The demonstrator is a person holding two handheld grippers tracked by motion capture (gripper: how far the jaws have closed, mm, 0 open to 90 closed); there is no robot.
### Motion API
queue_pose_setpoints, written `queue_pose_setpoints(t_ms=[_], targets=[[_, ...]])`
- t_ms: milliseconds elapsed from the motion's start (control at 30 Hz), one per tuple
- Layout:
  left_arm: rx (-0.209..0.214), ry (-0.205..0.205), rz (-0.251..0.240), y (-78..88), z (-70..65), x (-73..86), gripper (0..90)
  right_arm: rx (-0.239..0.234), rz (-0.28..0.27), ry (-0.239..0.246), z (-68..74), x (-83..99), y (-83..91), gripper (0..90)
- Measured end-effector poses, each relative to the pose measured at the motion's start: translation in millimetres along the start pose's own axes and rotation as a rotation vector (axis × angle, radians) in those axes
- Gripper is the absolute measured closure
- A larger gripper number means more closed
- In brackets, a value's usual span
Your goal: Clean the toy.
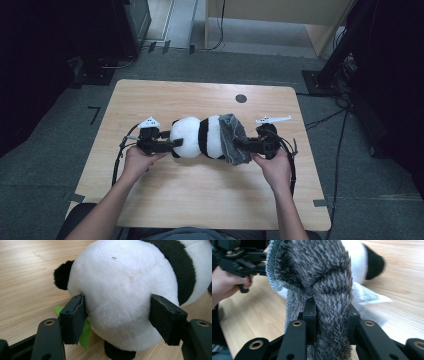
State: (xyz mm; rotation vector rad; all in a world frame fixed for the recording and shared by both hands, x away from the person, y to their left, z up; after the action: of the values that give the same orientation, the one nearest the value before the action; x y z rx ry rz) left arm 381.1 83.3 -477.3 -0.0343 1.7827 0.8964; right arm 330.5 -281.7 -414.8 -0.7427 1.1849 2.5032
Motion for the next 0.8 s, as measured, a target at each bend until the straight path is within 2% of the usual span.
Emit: queue_pose_setpoints(t_ms=[133,267,367,500,633,700,800], targets=[[0.001,0.000,0.001,0.1,0.1,0.1,32.1,0.024,-0.009,-0.022,-9.0,0.6,7.3,74.2],[0.001,0.000,0.001,0.0,0.4,0.2,32.2,0.022,-0.027,-0.028,-9.4,-0.1,18.6,76.0],[0.000,-0.001,0.002,0.1,0.3,0.1,32.1,0.009,-0.050,-0.019,-2.9,-2.3,27.3,76.2],[-0.002,-0.001,0.004,0.2,-0.1,0.0,32.1,-0.039,-0.067,0.025,17.5,-4.1,32.1,76.1],[-0.004,0.003,-0.001,-0.2,-0.4,-0.4,32.2,-0.088,-0.046,0.077,41.0,-2.9,19.5,76.0],[0.001,0.013,-0.004,-0.1,-0.8,-0.8,33.8,-0.105,-0.024,0.105,52.6,-0.5,6.7,76.0],[-0.003,0.004,-0.003,0.4,-1.8,-1.5,37.7,-0.133,0.022,0.128,66.4,2.8,-17.3,76.1]])
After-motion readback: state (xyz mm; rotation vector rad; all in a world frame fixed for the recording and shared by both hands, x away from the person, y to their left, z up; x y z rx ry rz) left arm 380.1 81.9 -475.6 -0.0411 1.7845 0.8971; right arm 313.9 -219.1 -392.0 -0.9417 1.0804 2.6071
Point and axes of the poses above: each handheld gripper's, and its own axes: y roughly backward along the jaws, x roughly out of its underside, z roughly to its left, the point moved 1 cm from there along -y, roughly forward along the jaws, and after that the axes turned 13 degrees about -y, right-handed, at the moved point
